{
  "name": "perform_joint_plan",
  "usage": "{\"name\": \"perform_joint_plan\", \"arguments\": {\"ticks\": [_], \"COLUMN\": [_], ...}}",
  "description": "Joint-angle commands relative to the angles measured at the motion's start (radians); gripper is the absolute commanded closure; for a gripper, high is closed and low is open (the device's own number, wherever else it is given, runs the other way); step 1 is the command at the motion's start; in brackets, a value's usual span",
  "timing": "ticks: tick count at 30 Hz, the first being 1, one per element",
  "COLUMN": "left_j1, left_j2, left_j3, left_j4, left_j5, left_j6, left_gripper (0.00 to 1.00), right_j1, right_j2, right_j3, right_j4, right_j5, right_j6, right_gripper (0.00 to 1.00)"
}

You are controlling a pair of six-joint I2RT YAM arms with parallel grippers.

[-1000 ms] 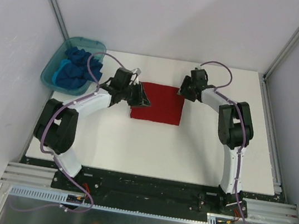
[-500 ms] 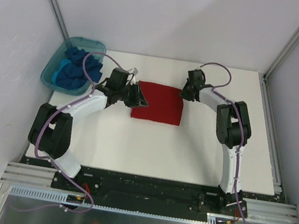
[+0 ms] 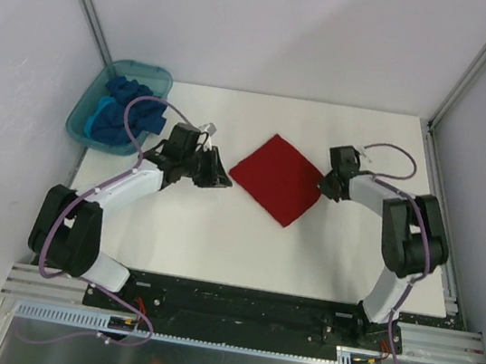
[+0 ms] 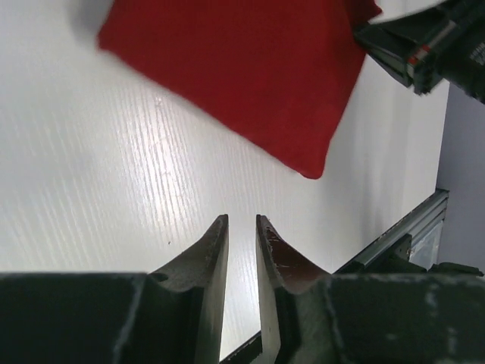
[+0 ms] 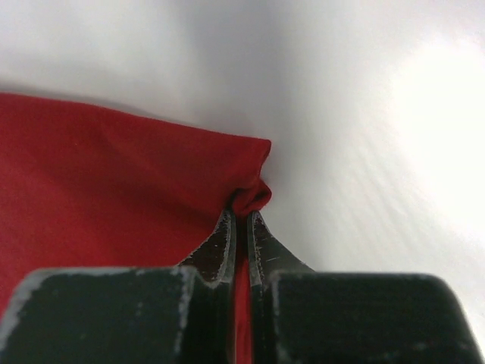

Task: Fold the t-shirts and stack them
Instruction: Put the neatly folded tshirt into the corner of the board with the right arm

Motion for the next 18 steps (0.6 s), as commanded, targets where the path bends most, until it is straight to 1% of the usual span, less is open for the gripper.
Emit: {"name": "perform_joint_plan", "arguments": {"ticks": [1,5,10,18], "left_j1": [0.005,0.005,0.001,-0.013], "left_j2": [-0.051,-0.051,-0.033,-0.006], "left_j3": [-0.026,-0.03,-0.018,-0.001], "left_j4": [-0.011,-0.017,-0.017,-0.016], "left_j5": [0.038,0.061,0.086,0.105], "left_j6": [0.045,0.054,0.048,0.041], "left_gripper": [0.75,0.76,0.76,0.77], "right_j1": [-0.056,-0.124,-0.257,-0.593], "right_j2": [-0.16,-0.288,-0.415,-0.657], "right_j3": [-0.175,-0.265,-0.373,-0.536], "right_j4": [-0.161,-0.249,-0.303,-0.374], "right_j5": [0.139,0.182,0.165,0.094], "right_j6": [0.116,0.182,0.233,0.21], "right_gripper": [1.0,1.0,1.0,1.0]}}
